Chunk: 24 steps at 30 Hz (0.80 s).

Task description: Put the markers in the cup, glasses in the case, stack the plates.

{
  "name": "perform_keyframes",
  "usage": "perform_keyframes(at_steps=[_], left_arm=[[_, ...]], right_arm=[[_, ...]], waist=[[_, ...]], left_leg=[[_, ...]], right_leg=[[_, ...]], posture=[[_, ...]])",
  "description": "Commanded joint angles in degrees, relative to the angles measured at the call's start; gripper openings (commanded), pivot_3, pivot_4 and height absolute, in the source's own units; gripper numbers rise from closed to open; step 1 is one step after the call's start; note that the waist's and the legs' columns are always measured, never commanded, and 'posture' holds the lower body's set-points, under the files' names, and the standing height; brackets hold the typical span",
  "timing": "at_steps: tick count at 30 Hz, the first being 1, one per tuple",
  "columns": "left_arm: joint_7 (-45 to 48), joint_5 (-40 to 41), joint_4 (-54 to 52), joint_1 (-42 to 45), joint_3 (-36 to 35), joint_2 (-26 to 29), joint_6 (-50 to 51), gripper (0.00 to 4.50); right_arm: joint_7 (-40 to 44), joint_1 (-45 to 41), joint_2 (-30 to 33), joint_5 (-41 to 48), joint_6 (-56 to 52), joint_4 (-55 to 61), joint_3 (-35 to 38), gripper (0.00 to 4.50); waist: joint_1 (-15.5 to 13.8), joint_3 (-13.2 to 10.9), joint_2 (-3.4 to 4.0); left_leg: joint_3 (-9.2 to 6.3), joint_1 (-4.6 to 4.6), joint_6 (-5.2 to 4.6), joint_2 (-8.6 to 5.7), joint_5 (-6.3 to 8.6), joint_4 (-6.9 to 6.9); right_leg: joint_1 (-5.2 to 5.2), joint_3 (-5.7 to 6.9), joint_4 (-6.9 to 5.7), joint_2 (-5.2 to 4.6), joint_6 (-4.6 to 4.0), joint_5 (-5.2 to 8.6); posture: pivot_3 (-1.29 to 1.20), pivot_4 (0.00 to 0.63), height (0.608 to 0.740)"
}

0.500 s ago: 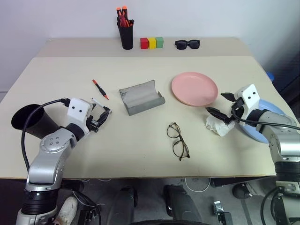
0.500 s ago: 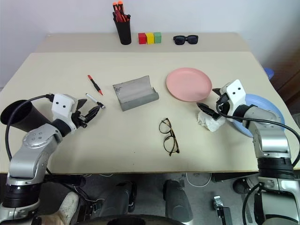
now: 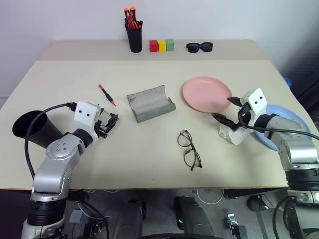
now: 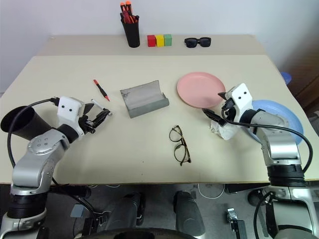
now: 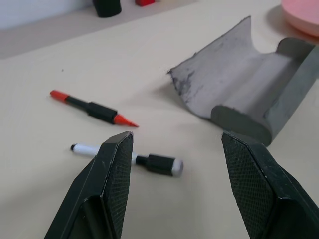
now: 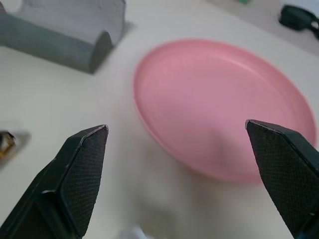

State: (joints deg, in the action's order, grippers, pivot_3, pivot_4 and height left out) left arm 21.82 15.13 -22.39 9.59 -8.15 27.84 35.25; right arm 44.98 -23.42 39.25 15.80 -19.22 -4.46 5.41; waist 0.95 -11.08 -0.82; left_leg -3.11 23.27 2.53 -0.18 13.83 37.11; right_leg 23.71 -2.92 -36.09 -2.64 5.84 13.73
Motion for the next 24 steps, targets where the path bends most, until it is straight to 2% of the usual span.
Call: perform_keyframes(at_steps=[1,6,11,14,15,16,19,24], left_arm=[[-1.7,-0.7,-1.5,1.1,0.0,-0.6,0.3,2.86],[-4.8,-2.1,1.3,3.7,1.2,-3.0,1.3,2.86],[-11.8,-4.1,6.9,9.5,0.7,-7.7,5.4,2.86],[-23.3,-5.2,10.4,14.9,-3.4,-15.2,12.7,3.68],[-25.3,-5.1,10.7,16.1,-4.7,-16.9,14.0,4.19],[-29.1,-6.2,11.7,18.3,-5.8,-19.0,15.8,4.44],[-38.4,-8.5,14.9,24.5,-9.3,-24.1,21.2,4.44],[-45.3,-7.7,18.8,32.4,-15.9,-29.3,27.2,4.44]], right_arm=[[-1.2,-1.9,-1.5,-0.7,0.6,2.4,-0.9,4.5],[-2.7,-2.7,-4.7,-0.9,0.6,4.7,-2.6,4.5],[-4.9,-2.8,-8.3,-1.4,-1.7,10.8,-6.2,4.5],[-5.3,-2.6,-11.2,-1.3,-3.0,14.9,-9.8,4.5],[-5.5,-2.7,-12.1,-1.2,-3.4,15.7,-10.5,4.5],[-5.7,-2.7,-13.5,-0.9,-4.0,16.7,-11.7,4.5],[-5.6,-2.4,-16.8,-0.9,-4.8,18.9,-15.2,4.5],[-5.5,-2.4,-20.2,-1.9,-4.7,19.5,-19.5,4.5]], waist=[[0.0,0.0,0.0],[-0.1,0.0,0.0],[-0.1,0.0,-0.01],[-0.1,0.0,-0.02],[-0.2,0.0,-0.03],[-0.1,0.0,-0.04],[-0.2,0.0,-0.05],[-0.1,0.0,-0.05]], left_leg=[[0.0,0.0,0.0,0.0,0.0,0.0],[-0.01,0.0,0.0,-0.01,0.0,0.02],[-0.06,0.0,0.0,-0.04,0.0,0.04],[-0.13,0.01,0.0,-0.05,0.0,0.05],[-0.15,0.0,0.0,-0.05,0.0,0.06],[-0.19,0.01,0.0,-0.05,0.0,0.06],[-0.23,0.02,0.01,-0.06,-0.01,0.07],[-0.23,0.02,0.03,-0.1,-0.02,0.06]], right_leg=[[0.0,0.0,0.0,0.0,0.0,0.0],[0.0,0.0,-0.02,0.01,0.06,-0.04],[-0.02,0.02,-0.02,0.01,0.08,-0.05],[-0.02,0.05,-0.05,0.02,0.1,-0.06],[-0.03,0.06,-0.05,0.02,0.12,-0.07],[-0.03,0.08,-0.06,0.02,0.13,-0.07],[-0.03,0.12,-0.08,0.03,0.15,-0.09],[-0.03,0.13,-0.07,0.02,0.18,-0.1]], posture=[[0.0,0.15,0.74],[0.0,0.15,0.74],[0.0,0.15,0.74],[0.0,0.15,0.74],[0.0,0.15,0.74],[0.0,0.15,0.74],[0.0,0.15,0.74],[0.0,0.15,0.74]])
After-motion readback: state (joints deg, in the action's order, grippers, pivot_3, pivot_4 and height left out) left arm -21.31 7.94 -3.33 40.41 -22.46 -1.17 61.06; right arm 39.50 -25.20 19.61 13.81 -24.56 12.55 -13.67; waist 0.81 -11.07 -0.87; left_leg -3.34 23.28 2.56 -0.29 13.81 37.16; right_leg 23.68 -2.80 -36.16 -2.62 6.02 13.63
